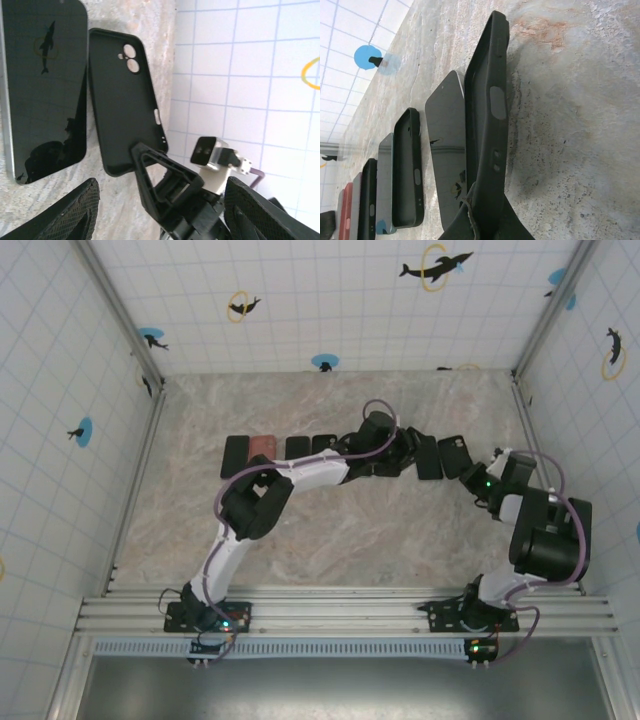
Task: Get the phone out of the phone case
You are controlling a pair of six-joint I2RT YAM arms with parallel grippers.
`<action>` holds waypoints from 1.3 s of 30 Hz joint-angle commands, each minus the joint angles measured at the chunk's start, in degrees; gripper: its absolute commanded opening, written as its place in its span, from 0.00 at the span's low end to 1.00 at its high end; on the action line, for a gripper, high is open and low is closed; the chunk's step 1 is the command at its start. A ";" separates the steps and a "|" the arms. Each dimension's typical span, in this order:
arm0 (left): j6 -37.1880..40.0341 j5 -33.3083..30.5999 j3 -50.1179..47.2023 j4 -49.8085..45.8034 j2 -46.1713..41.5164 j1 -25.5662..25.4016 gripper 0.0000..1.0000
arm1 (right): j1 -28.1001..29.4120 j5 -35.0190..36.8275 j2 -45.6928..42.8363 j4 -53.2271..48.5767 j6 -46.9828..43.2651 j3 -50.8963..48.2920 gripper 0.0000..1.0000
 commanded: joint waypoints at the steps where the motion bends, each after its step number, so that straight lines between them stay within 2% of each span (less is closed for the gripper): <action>1: 1.56 -0.26 -0.42 -0.32 -2.62 0.53 0.68 | -0.71 -1.66 1.66 0.33 -1.28 2.43 0.00; 8: 1.58 0.06 -0.34 0.03 -3.09 0.60 0.68 | -0.88 -2.86 5.02 0.81 -0.70 4.13 0.00; 16: 1.29 0.69 -0.09 0.56 -2.96 0.69 0.68 | 0.29 -3.30 7.93 1.78 0.14 5.30 0.12; 21: 1.40 0.91 -0.13 0.65 -3.02 0.80 0.68 | 0.38 -2.03 8.07 1.03 -0.09 5.76 0.23; 30: 1.76 1.38 0.03 0.53 -3.35 1.05 0.68 | 0.82 0.77 6.34 -5.67 -4.46 7.35 0.39; 39: 2.73 1.77 -0.33 -0.26 -4.32 1.41 0.69 | 0.72 2.01 4.85 -11.24 -6.75 8.44 0.49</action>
